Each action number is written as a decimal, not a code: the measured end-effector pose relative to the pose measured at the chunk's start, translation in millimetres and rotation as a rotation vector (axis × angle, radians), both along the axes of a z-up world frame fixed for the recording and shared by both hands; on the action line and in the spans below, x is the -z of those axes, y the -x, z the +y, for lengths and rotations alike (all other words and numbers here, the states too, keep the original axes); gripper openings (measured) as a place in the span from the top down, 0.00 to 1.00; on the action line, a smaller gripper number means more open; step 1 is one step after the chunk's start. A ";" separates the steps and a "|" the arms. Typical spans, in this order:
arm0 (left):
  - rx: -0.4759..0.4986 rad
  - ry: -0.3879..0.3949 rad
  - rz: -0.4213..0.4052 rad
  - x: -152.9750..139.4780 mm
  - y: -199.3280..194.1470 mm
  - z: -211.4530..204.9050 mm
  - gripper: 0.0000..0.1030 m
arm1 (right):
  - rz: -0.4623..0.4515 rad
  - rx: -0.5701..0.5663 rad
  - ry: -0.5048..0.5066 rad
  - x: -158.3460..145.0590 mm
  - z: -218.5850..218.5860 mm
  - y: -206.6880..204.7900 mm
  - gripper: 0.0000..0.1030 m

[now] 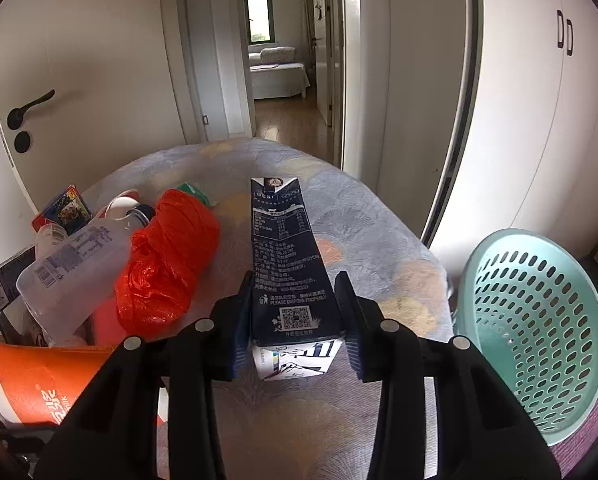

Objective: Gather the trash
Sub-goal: 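Grasp the orange paper cup with the left tool while the right tool grasps the dark blue carton, then release the cup and carton into the mint-green basket with both tools, then grasp the white milk carton with the left tool while the right tool grasps the clear bottle, then carry both items to the basket and open both tools to drop them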

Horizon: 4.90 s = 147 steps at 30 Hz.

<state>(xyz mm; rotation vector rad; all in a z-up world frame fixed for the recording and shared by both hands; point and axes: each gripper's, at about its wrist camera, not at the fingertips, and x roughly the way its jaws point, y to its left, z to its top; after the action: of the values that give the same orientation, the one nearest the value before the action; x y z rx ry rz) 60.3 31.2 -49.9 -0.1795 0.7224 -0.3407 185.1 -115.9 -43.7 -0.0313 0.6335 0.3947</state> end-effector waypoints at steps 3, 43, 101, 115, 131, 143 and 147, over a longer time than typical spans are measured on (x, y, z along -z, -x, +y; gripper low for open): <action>0.016 0.005 -0.037 -17.2 -8.9 -6.7 0.99 | -0.021 0.043 -0.044 -11.4 -24.6 7.5 0.65; 0.340 -0.090 0.122 36.1 -216.5 -238.6 0.54 | 0.202 0.605 -0.060 43.4 -225.2 1.1 0.62; -0.560 -0.244 0.184 -5.3 -18.4 178.2 0.44 | 0.237 -0.081 -0.115 -8.8 165.4 37.2 0.37; -0.540 -0.125 0.016 -36.4 15.8 178.6 0.47 | 0.218 -0.091 -0.171 -1.5 147.8 38.5 0.48; -0.432 -0.102 -0.169 -87.4 17.6 115.9 0.47 | 0.089 -0.069 -0.255 -44.1 88.1 67.2 0.50; -0.265 -0.057 -0.225 -105.8 -20.3 42.7 0.47 | -0.120 0.124 -0.252 -89.0 2.1 88.3 0.50; -0.188 -0.027 -0.223 -106.7 -44.8 10.0 0.47 | -0.157 0.221 -0.265 -94.3 -39.5 86.9 0.50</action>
<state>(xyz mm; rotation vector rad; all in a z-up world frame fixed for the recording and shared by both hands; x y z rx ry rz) 105.2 41.3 56.8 -0.1789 0.4848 -0.1675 98.3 -155.5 50.5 0.2561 0.4206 0.2563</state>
